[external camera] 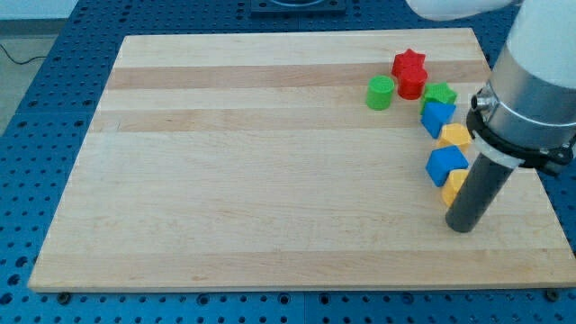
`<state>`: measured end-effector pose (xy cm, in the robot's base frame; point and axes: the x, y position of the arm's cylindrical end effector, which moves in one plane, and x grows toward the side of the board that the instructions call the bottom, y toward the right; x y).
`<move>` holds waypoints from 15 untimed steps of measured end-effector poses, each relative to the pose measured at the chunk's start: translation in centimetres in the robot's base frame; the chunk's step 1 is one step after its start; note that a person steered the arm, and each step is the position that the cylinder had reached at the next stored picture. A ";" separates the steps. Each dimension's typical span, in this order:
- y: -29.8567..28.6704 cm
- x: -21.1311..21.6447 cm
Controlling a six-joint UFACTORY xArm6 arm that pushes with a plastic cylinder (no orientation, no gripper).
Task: Arrange the green circle above the red star
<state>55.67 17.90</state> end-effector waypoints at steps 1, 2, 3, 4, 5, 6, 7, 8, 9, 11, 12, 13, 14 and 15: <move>-2.5 -1.7; -3.7 -6.4; -3.6 -11.2; -3.7 -14.9; -3.9 -18.0; -7.0 -20.9; -9.8 -24.2; -10.3 -27.1; -11.2 -25.7; -17.0 -27.6; -17.7 -30.2; -14.1 -30.9; -10.1 -30.9; -9.4 -31.1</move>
<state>24.58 8.51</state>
